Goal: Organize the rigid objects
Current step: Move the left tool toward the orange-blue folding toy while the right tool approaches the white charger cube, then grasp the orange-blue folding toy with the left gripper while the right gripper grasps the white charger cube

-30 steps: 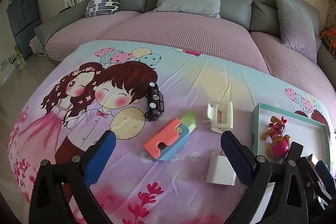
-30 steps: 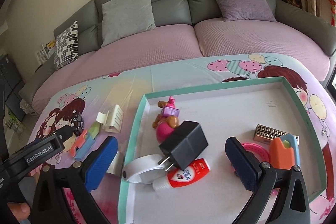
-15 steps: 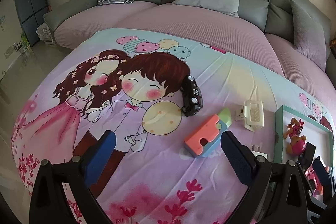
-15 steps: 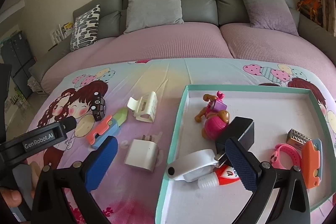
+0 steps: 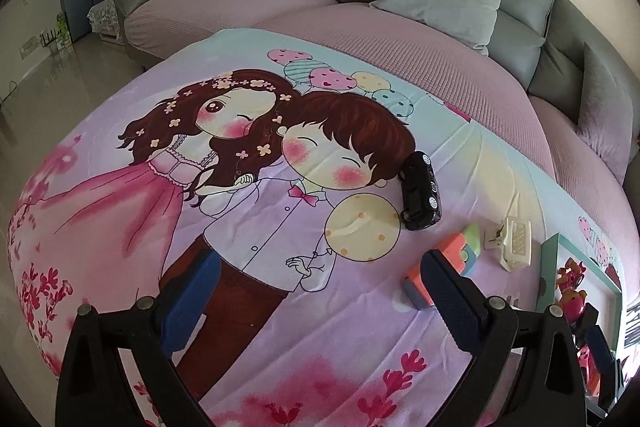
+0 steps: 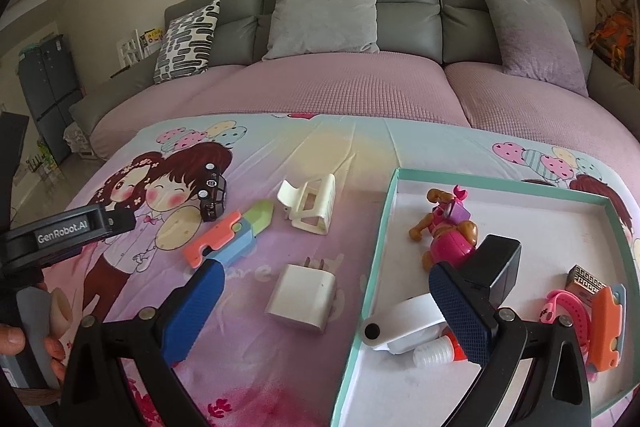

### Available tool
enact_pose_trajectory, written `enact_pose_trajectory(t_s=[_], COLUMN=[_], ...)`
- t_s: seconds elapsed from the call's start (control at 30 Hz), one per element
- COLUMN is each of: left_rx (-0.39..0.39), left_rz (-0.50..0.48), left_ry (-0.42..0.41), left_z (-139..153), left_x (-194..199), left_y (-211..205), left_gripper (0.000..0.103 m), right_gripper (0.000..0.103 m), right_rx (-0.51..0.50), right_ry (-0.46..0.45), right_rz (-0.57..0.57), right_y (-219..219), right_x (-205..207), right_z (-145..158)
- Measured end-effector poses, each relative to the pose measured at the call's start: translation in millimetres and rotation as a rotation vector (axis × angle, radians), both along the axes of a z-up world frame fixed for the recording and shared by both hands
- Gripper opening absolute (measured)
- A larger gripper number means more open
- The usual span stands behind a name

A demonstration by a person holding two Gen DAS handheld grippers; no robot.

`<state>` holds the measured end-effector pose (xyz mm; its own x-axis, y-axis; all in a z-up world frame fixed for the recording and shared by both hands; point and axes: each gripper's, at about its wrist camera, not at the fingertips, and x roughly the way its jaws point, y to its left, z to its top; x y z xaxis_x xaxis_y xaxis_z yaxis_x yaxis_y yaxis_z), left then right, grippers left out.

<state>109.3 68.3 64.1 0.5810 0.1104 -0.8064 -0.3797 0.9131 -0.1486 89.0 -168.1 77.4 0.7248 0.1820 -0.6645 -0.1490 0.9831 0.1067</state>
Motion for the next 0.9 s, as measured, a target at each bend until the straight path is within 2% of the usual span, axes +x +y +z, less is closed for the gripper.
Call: enact_pose_trajectory(t_s=[0.23, 0.3, 0.5, 0.63, 0.7, 0.9], left_rx=[-0.035, -0.044, -0.056, -0.106, -0.113, -0.077], left_rz=[-0.059, -0.076, -0.101, -0.145, -0.169, -0.234], left_ry=[-0.011, -0.014, -0.028, -0.049, -0.056, -0.035], left_z=[-10.3, -11.5, -16.5, -20.2, -22.0, -28.3], left_x=[10.8, 12.9, 18.2, 24.5, 28.0, 38.1], left_y=[-7.9, -10.1, -11.7, -17.1, -22.1, -38.3], left_gripper=[0.1, 0.1, 0.1, 0.1, 0.1, 0.1], right_gripper=[0.096, 0.085, 0.073, 0.072, 0.063, 0.062], right_rx=[-0.008, -0.025, -0.033, -0.044, -0.037, -0.035], right_ry=[-0.013, -0.001, 0.07, 0.103, 0.129, 0.175], right_rz=[0.029, 0.044, 0.057, 0.039, 0.028, 0.003], right_y=[17.3, 23.5, 30.0, 31.9, 30.7, 30.6], right_x=[-0.6, 0.3, 6.7, 10.9, 14.6, 23.7], right_z=[2.4, -1.7, -17.0, -23.3, -27.3, -35.7])
